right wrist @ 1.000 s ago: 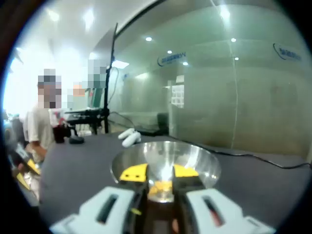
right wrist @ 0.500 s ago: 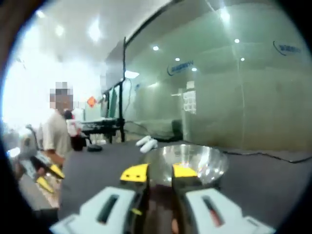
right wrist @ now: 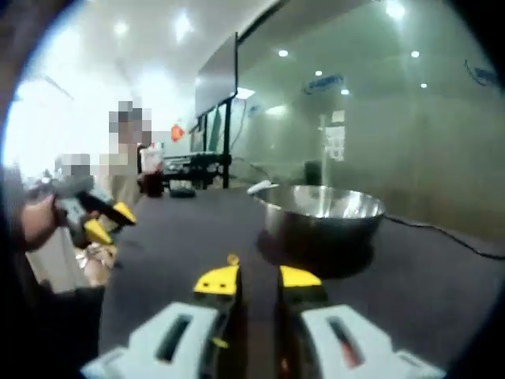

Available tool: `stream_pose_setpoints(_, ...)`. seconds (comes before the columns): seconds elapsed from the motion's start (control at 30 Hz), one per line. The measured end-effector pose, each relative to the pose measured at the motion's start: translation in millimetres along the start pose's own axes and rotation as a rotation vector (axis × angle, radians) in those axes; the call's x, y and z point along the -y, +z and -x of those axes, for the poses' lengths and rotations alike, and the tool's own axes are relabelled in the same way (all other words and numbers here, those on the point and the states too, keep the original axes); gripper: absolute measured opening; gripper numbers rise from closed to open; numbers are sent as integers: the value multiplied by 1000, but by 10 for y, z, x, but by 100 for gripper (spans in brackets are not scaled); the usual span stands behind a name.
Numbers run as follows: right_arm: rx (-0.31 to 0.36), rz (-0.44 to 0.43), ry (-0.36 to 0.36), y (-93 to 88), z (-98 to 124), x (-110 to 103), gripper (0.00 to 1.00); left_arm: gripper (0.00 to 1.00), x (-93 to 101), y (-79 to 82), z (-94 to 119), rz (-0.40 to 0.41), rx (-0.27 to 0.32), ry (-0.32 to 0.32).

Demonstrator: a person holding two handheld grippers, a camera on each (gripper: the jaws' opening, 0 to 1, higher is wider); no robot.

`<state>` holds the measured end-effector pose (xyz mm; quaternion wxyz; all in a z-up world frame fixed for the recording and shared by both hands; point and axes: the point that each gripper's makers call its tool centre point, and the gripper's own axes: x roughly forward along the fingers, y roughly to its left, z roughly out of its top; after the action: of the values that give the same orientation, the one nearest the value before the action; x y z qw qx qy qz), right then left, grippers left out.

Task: Pick up the QQ candy scattered on the table and place it into the stainless steel bowl on the table

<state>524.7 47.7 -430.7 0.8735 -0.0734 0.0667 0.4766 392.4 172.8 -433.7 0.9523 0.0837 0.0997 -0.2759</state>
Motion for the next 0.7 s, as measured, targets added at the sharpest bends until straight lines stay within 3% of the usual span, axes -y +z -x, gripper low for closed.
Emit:
stream_pose_setpoints(0.43,-69,22,85,-179,-273,-285,19,35,-42,-5,46,0,0,12)
stream_pose_setpoints(0.7,-80,24,124,-152,-486,-365,19,35,-92,-23,96,4,-1,26)
